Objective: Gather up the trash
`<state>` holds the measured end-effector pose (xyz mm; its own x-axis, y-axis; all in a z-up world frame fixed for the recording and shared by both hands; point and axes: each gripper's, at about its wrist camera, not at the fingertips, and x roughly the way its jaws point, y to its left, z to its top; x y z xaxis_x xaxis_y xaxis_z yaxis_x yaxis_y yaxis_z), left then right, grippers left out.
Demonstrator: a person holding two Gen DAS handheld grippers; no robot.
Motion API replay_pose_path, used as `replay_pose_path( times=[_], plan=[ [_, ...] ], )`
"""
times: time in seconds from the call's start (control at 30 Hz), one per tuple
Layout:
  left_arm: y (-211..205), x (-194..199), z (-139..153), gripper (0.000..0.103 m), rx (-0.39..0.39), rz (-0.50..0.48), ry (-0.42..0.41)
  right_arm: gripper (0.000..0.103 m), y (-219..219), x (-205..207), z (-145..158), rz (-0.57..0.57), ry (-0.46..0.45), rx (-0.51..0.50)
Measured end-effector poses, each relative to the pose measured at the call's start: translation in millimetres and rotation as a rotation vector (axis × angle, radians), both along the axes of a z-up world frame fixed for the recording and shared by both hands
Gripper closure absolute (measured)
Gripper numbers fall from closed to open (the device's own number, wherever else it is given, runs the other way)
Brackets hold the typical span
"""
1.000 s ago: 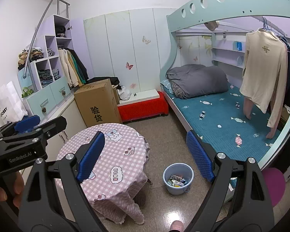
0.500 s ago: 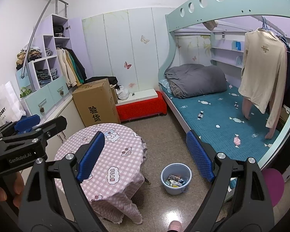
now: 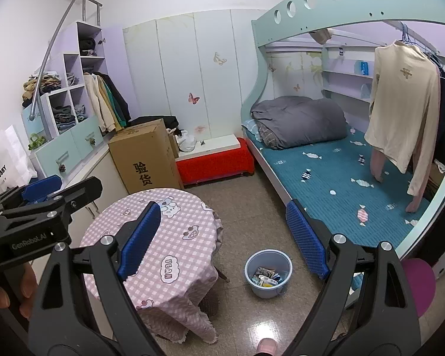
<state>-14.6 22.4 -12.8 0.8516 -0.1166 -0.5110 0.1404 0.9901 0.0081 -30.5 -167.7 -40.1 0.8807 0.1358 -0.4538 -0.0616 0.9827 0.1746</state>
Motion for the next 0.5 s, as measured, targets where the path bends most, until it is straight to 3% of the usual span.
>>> replay_pose_path(
  times=[0.5],
  plan=[
    [-2.9, 14.0, -1.2, 0.014, 0.008, 0.011, 0.014, 0.018, -7.1, 15.1, -2.7, 0.011, 0.018, 0.024]
  ],
)
